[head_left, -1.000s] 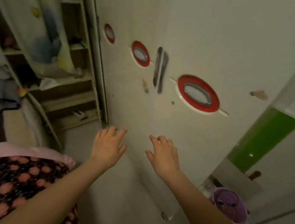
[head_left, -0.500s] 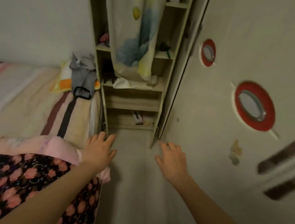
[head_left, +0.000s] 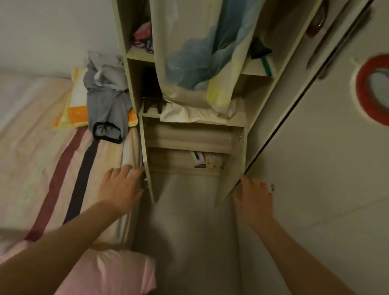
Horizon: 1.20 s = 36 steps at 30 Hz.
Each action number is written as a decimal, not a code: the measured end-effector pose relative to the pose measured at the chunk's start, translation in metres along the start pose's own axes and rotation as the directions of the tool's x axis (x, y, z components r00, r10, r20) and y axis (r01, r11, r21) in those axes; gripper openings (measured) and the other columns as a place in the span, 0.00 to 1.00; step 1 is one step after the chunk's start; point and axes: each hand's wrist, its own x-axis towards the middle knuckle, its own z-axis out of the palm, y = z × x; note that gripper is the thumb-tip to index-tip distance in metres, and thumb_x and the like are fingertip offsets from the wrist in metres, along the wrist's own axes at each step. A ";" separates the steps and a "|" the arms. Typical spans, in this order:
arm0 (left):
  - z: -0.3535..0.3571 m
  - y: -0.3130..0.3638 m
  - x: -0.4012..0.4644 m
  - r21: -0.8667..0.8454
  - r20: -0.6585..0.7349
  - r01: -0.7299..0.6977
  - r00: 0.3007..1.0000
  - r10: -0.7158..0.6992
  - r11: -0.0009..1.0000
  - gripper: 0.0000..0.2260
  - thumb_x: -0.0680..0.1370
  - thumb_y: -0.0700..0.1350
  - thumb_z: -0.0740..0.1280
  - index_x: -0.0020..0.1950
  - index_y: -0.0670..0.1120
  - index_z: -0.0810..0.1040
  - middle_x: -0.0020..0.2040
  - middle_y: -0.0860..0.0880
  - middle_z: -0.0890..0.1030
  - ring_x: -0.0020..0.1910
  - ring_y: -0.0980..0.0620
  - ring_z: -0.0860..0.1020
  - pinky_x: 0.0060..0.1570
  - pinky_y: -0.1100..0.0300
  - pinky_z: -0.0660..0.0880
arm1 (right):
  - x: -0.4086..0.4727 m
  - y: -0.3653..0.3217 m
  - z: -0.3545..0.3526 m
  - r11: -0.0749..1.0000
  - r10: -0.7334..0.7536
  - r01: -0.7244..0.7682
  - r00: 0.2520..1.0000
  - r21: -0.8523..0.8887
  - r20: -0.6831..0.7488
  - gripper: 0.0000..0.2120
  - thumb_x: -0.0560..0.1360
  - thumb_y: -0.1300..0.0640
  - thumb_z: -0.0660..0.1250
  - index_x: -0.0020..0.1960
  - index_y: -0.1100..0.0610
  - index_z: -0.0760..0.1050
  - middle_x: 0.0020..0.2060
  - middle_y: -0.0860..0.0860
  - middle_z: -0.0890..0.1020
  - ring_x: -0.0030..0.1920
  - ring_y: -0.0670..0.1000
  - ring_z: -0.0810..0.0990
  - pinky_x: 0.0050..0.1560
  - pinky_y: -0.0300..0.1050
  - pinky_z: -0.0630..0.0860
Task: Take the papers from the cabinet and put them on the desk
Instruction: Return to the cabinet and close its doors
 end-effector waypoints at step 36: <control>0.169 -0.089 0.325 -0.098 0.375 -0.034 0.925 0.069 0.995 0.52 0.61 0.61 0.75 0.74 0.47 0.50 0.77 0.40 0.50 0.75 0.40 0.50 0.72 0.43 0.58 | 0.311 0.017 0.173 0.921 0.271 -0.343 0.905 0.185 0.328 0.51 0.66 0.64 0.76 0.74 0.65 0.42 0.70 0.65 0.62 0.65 0.66 0.69 0.62 0.58 0.72</control>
